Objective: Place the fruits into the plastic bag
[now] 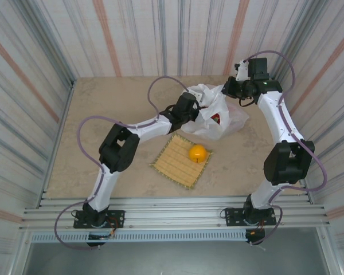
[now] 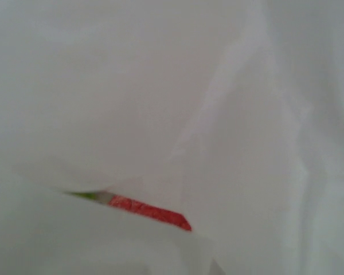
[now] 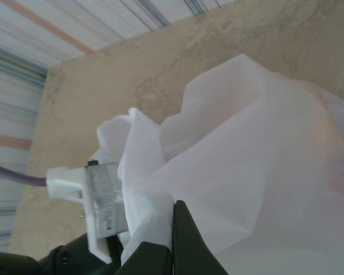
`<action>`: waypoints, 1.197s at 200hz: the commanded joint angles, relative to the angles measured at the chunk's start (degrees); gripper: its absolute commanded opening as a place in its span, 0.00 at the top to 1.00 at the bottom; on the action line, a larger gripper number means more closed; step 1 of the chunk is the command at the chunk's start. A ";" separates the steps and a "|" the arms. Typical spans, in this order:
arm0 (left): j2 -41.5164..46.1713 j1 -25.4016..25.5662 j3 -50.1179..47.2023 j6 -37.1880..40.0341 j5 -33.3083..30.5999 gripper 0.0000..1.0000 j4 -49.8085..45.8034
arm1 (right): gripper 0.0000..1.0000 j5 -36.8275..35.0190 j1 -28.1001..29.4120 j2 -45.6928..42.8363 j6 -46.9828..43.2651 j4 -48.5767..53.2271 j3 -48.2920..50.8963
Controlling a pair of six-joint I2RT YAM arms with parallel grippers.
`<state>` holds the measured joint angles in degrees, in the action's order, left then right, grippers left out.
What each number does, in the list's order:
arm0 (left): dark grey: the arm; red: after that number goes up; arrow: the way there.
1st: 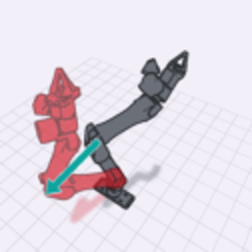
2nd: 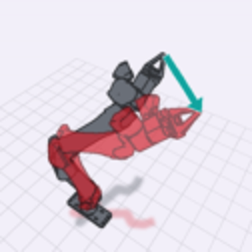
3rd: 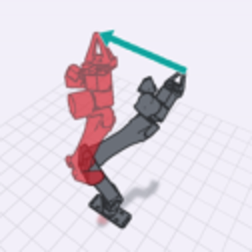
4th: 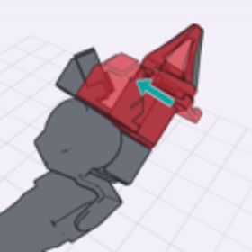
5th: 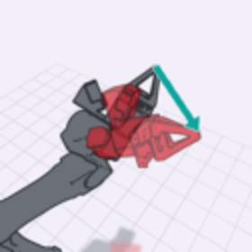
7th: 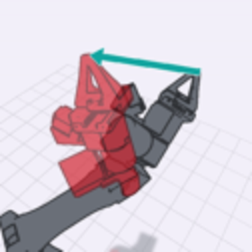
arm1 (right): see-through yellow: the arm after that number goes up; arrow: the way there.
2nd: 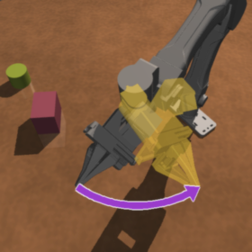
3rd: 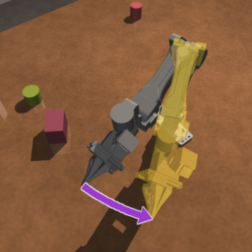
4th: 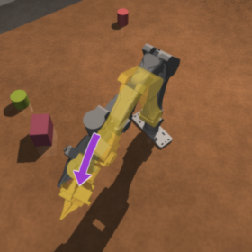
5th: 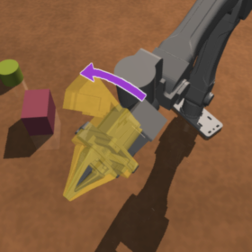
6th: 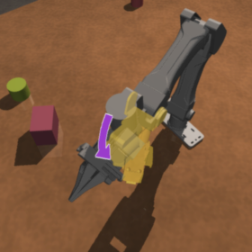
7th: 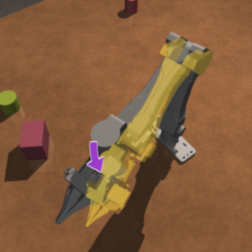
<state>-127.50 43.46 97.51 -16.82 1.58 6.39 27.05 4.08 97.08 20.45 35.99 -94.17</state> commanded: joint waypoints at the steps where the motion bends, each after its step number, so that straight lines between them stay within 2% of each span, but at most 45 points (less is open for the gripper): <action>1: -1.90 0.53 1.76 2.78 -0.82 0.37 3.85 | 1.00 0.36 0.09 0.27 0.82 -0.13 -1.90; 23: -3.19 0.58 1.13 4.95 -0.63 0.36 6.43 | 1.00 0.33 -0.12 0.63 1.21 -0.28 -1.90; 66: -8.44 0.48 7.08 7.71 -2.62 0.35 4.15 | 1.00 1.22 0.01 1.28 2.14 -1.09 -1.63; 115: -10.91 -0.47 11.18 6.00 -3.55 0.30 1.19 | 1.00 0.99 -0.46 1.23 1.87 -0.78 -1.63; 159: -6.87 -0.67 7.33 6.59 -2.28 0.22 1.64 | 1.00 1.25 -1.14 1.38 1.64 -0.75 -1.32; 239: 4.44 -0.77 -4.70 6.98 3.57 0.16 2.13 | 1.00 1.61 -2.57 1.12 1.44 -0.66 -0.92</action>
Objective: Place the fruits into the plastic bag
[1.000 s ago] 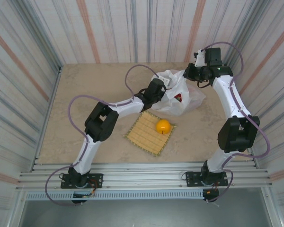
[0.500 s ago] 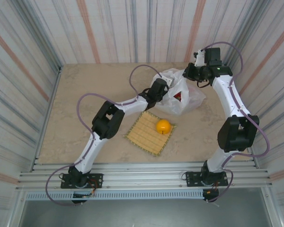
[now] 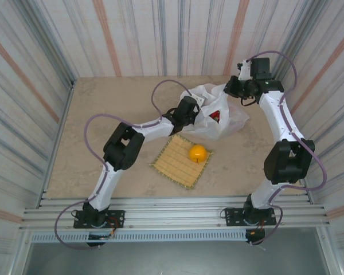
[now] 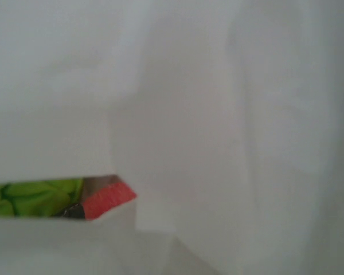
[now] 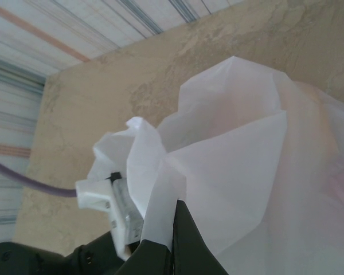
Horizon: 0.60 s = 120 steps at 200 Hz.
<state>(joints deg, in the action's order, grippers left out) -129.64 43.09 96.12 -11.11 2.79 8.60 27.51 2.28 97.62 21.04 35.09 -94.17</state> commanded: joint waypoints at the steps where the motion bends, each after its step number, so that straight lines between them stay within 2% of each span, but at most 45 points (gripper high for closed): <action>1: 6.72 -0.39 -3.52 1.27 2.38 0.16 -0.08 | 1.00 1.19 -0.78 0.56 0.85 0.24 -0.92; 86: 19.50 -0.55 -17.62 2.81 5.80 0.17 -0.58 | 1.00 1.50 -1.72 -0.10 0.57 0.15 -0.18; 120: 22.64 -0.82 -20.94 2.17 3.75 0.19 -1.48 | 1.00 1.82 -1.65 0.09 0.64 -0.08 0.04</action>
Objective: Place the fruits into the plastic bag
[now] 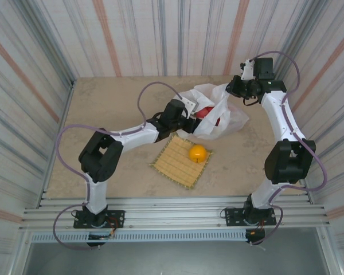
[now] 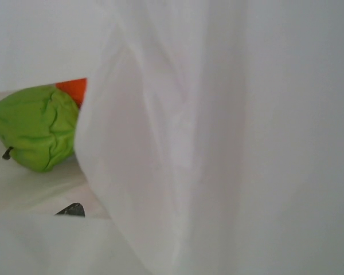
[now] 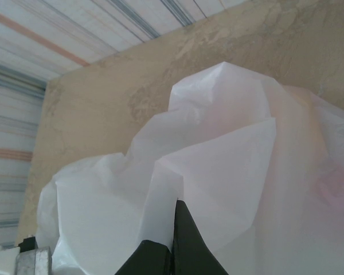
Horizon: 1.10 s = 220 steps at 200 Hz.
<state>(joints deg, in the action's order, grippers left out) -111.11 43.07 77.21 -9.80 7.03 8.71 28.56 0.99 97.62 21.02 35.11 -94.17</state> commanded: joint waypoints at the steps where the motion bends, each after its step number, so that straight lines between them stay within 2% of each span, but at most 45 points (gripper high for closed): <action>1: 4.21 -0.84 -2.13 0.81 -0.55 0.19 -1.59 | 1.00 0.79 -0.37 0.10 0.68 -0.12 0.04; 40: 5.43 -1.32 -2.72 -2.16 -3.88 0.24 -4.65 | 1.00 0.71 -0.38 0.01 0.41 -0.13 0.48; 85: 9.38 -1.32 -8.64 1.26 2.90 0.25 -0.25 | 1.00 0.84 -0.66 -0.20 0.19 -0.13 0.48; 117: 15.11 -1.32 -14.72 3.80 3.17 0.25 0.12 | 1.00 1.21 -0.90 0.05 0.17 -0.13 0.41; 142: 20.21 -0.83 -19.94 2.35 4.73 0.25 0.14 | 1.00 1.28 -0.99 0.30 0.16 -0.31 0.39; 179: 22.87 5.95 -26.35 -1.22 -0.64 0.18 0.52 | 1.00 1.38 -0.99 0.57 0.18 -0.70 0.52; 204: 18.84 9.93 -23.92 -4.86 -3.00 0.13 -1.23 | 1.00 1.47 -0.99 0.64 0.25 -1.00 0.86; 220: 16.02 11.76 -22.32 -6.48 -5.03 0.05 -0.27 | 1.00 1.52 -0.99 0.56 0.21 -1.14 1.32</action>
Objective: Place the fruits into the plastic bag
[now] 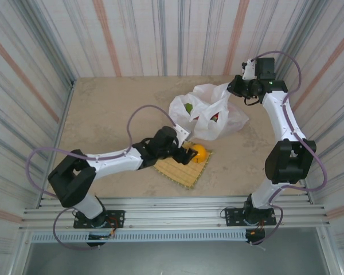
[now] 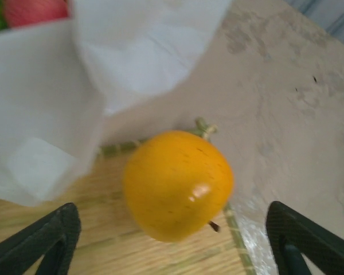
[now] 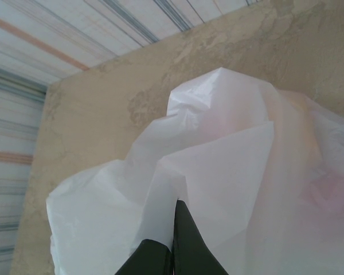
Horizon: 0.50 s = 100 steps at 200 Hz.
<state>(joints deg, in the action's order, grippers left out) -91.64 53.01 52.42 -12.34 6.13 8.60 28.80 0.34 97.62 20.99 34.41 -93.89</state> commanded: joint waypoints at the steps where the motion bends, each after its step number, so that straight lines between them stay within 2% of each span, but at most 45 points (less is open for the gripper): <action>1: -3.63 1.91 2.57 -3.98 -4.26 0.05 -0.07 | 1.00 1.31 -0.34 0.55 0.21 -0.42 1.05; 15: -6.08 2.50 4.27 -5.04 -5.07 0.02 0.49 | 1.00 1.26 -0.42 0.33 0.13 -0.49 1.47; 62: -12.06 3.06 9.88 -6.21 -10.05 0.01 -2.61 | 1.00 1.48 -0.94 -0.40 0.06 -0.71 2.04; 100: -16.09 3.24 11.86 -6.80 -7.49 0.02 -2.41 | 1.00 1.79 -1.10 -0.07 0.28 -1.01 2.19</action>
<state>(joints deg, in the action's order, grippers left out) -105.14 55.64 62.26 -17.91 -1.19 7.44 28.84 -0.43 97.62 20.99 33.89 -92.62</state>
